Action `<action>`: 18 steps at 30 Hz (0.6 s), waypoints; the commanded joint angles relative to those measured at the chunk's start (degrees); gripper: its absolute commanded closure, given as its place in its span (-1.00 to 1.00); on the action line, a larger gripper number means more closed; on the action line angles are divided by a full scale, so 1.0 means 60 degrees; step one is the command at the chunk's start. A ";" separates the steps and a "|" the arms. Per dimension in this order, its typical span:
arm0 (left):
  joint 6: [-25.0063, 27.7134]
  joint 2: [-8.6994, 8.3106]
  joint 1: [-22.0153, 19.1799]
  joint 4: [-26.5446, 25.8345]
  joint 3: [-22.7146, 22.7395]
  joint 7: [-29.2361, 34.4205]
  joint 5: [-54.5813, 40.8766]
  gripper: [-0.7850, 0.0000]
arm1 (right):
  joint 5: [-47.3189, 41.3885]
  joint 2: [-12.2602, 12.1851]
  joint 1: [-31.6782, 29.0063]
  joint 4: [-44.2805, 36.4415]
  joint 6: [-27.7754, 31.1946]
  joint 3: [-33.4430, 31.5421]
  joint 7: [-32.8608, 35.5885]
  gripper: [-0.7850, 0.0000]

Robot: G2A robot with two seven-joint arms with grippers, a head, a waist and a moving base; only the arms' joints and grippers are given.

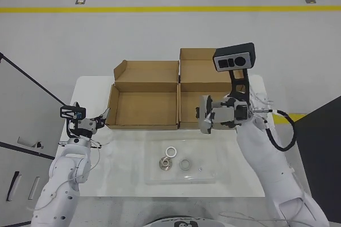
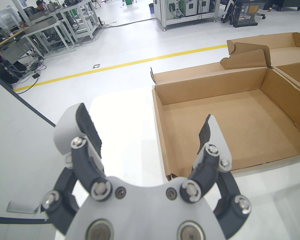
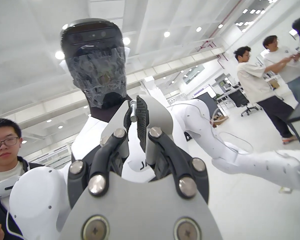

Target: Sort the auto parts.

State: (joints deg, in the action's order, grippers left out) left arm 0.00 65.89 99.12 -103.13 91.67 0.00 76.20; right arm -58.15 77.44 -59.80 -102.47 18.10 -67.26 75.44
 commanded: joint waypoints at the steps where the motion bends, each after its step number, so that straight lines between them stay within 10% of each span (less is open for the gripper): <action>1: 0.0000 0.0000 0.0000 0.0000 0.0000 0.0000 0.0000 -1.00 | 0.0969 -0.0095 0.0143 0.0075 -0.0553 -0.0258 0.0062 1.00; 18: 0.0000 0.0000 0.0000 0.0000 0.0000 0.0000 0.0000 -1.00 | 0.8395 -0.0909 0.0688 -0.0166 -0.4567 -0.1116 0.0231 1.00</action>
State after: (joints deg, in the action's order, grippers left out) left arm 0.00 65.89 99.12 -103.13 91.67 0.00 76.20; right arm -10.03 72.20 -55.79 -103.38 -8.37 -73.86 76.79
